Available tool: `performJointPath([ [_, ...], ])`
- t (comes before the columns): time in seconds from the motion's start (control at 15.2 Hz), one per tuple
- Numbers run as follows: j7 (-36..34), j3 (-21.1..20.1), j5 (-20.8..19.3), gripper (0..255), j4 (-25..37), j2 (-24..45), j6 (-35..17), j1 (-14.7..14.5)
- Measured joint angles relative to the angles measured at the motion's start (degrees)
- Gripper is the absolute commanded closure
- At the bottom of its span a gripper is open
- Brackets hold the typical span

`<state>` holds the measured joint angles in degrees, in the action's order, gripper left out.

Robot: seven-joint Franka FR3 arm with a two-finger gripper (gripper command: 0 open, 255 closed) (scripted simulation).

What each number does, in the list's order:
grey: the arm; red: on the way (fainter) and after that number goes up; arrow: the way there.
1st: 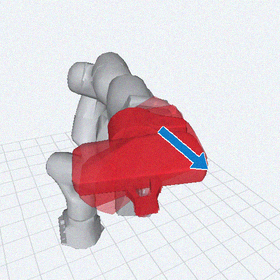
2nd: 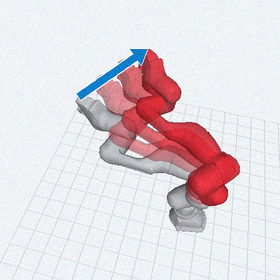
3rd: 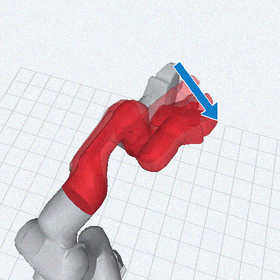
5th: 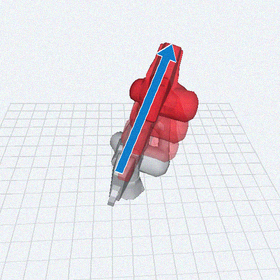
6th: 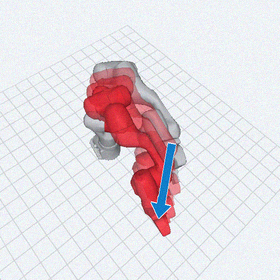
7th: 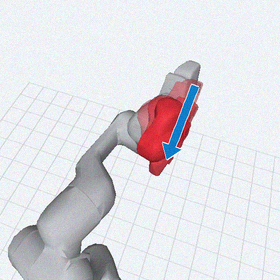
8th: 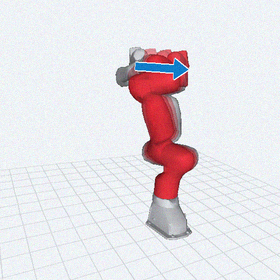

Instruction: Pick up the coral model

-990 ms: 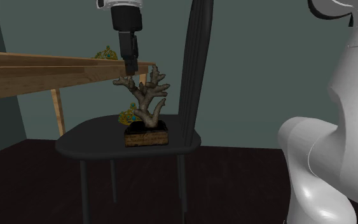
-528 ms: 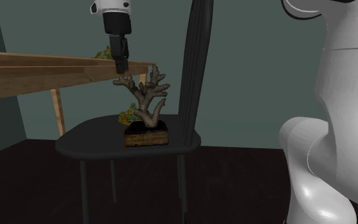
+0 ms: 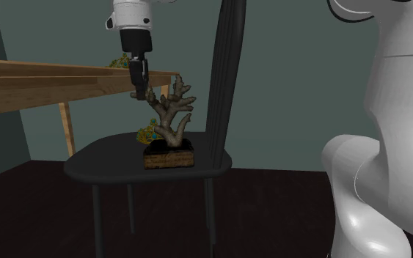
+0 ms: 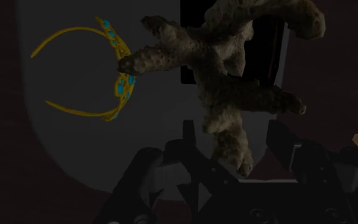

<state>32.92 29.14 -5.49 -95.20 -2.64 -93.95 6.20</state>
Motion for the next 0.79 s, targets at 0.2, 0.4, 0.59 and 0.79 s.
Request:
performJointPath([
  [0.2, 0.0, 0.0, 0.0, 255, -0.2, -0.1, -0.2, 0.0],
  [0.4, -0.1, -0.1, -0.1, 255, -0.3, -0.2, -0.2, 0.0],
  [0.59, 0.0, 0.0, 0.0, 255, -0.2, -0.1, -0.2, 0.0],
  [0.79, 0.3, 0.1, 0.2, 255, 2.0, 0.5, 1.6, 0.1],
])
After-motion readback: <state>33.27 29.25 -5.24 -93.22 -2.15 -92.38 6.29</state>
